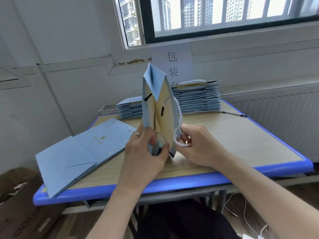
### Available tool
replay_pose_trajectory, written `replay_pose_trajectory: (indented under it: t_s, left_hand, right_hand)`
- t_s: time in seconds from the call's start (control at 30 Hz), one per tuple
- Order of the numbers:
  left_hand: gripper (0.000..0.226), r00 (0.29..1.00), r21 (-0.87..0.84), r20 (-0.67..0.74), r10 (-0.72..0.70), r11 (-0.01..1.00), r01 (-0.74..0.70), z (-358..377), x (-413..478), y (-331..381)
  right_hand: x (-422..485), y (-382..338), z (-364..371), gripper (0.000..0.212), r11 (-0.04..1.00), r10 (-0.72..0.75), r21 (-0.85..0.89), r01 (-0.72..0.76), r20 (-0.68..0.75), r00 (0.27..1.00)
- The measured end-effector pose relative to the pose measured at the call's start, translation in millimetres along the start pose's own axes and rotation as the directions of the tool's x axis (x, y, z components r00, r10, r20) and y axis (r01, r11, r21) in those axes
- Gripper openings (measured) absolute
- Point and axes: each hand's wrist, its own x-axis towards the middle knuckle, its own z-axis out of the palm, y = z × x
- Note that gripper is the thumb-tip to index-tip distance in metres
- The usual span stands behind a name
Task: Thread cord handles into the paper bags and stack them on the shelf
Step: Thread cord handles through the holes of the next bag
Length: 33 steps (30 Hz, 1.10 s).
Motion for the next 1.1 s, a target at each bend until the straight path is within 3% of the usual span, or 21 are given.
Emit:
replay_pose_trajectory:
  t_s: [0.07,0.23,0.5,0.63,0.73,0.83,0.9,1.0,1.1]
  left_hand:
    - [0.044,1.0,0.064,0.012,0.011,0.998,-0.012,0,0,1]
    - [0.011,0.978,0.099,0.101,0.181,0.977,-0.191,-1,-1,-3]
    - [0.043,0.982,0.27,0.184,0.03,0.96,-0.08,4,-4,4]
    - [0.05,0.965,0.221,0.254,0.067,0.967,-0.125,1,-5,6]
    - [0.038,0.985,0.173,0.16,0.057,0.981,-0.084,-3,-4,10]
    - [0.028,0.983,0.079,0.156,0.102,0.99,-0.115,-4,-3,11]
    - [0.029,0.983,0.056,0.143,0.114,0.991,-0.123,-5,-3,10]
    - [0.034,0.989,0.064,0.128,0.071,0.995,-0.08,-5,-2,8]
    - [0.04,0.993,0.037,0.121,0.011,0.999,-0.015,-6,-1,9]
  right_hand:
    - [0,0,-1,0.035,1.0,-0.006,-0.001,0.006,-0.037,0.999]
    - [-1,1,0,0.037,1.0,-0.03,-0.011,0.029,-0.057,0.998]
    - [-2,-1,0,0.04,0.998,-0.057,-0.027,0.056,-0.033,0.998]
    - [-3,-4,0,0.034,0.996,-0.092,-0.013,0.092,-0.003,0.996]
    - [-3,-4,0,0.033,0.996,-0.086,-0.003,0.086,-0.011,0.996]
    - [-4,-4,1,0.031,0.996,-0.094,0.008,0.094,0.045,0.995]
    - [-5,-2,-2,0.036,0.999,-0.043,0.016,0.041,0.118,0.992]
    - [-10,-1,-18,0.055,0.984,0.159,0.032,-0.173,0.258,0.953]
    - [-9,6,-31,0.064,0.933,0.315,0.107,-0.344,0.219,0.923]
